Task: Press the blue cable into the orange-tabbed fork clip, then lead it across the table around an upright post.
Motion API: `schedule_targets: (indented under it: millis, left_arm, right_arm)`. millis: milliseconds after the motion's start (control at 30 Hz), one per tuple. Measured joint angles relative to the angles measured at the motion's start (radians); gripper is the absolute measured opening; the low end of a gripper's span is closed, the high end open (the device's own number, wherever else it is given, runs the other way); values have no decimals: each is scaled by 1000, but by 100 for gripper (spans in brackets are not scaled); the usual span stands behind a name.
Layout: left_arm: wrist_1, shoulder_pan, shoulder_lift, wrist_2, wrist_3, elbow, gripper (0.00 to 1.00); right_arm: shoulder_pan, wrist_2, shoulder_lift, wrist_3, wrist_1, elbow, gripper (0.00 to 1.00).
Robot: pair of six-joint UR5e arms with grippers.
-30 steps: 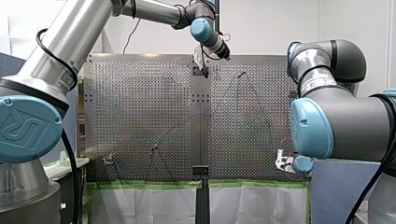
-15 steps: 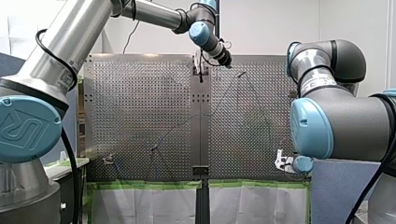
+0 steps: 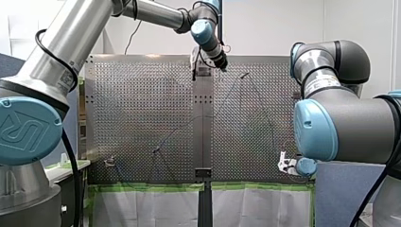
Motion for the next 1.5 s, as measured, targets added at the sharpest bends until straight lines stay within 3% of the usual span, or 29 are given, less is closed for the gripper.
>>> schedule_targets:
  millis: [400,567,900,1200,1500]
  left_arm:
    - [-1,0,2,-122,21,0,100]
    - [-1,0,2,-150,20,0,100]
    - [4,0,2,-147,22,0,100]
    - [33,-1,12,-101,74,0,100]
    - [34,-1,13,-96,75,0,100]
  right_arm:
    - [0,0,0,-1,1,0,0]
    - [0,0,0,-2,2,0,0]
    - [1,0,0,-2,3,0,0]
    - [2,-2,0,-2,4,0,0]
    - [2,-1,0,-2,7,0,0]
